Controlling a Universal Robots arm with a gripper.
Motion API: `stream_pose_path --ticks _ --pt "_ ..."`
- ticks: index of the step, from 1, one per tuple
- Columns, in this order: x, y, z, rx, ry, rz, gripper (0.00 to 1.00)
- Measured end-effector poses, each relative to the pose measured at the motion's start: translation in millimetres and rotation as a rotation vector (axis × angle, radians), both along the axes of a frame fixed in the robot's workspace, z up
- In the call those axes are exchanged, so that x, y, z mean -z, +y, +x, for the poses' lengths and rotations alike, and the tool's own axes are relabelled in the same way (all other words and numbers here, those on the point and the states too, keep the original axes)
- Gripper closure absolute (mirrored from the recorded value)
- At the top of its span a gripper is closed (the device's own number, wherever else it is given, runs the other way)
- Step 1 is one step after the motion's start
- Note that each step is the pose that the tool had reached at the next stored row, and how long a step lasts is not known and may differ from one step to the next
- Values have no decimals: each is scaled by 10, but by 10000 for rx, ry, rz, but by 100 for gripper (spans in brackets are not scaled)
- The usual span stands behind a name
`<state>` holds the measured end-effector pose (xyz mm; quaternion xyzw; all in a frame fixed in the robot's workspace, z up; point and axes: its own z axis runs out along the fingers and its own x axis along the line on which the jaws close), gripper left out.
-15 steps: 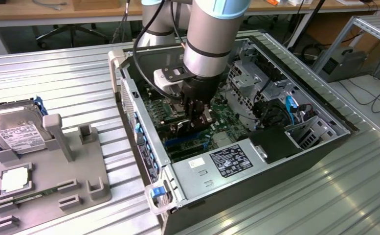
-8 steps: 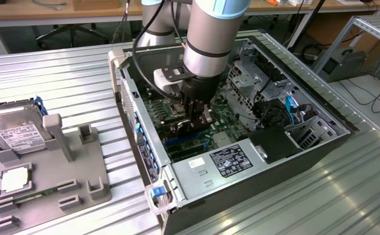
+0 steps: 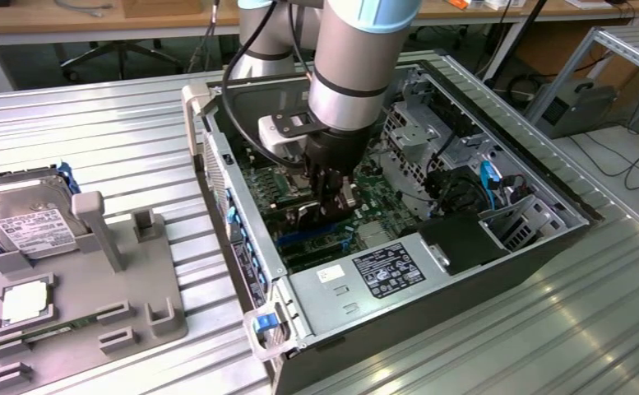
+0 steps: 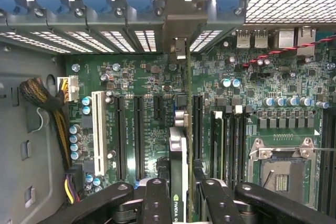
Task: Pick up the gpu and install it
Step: 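Insert the gpu into the slot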
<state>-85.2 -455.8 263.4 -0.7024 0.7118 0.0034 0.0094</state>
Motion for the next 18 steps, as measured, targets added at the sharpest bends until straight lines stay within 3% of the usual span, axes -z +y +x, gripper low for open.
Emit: stream_pose_path --ticks 9,18 --pt "37 -1 -3 88 1 -84 73" --pt "48 0 -3 123 -3 -80 73"
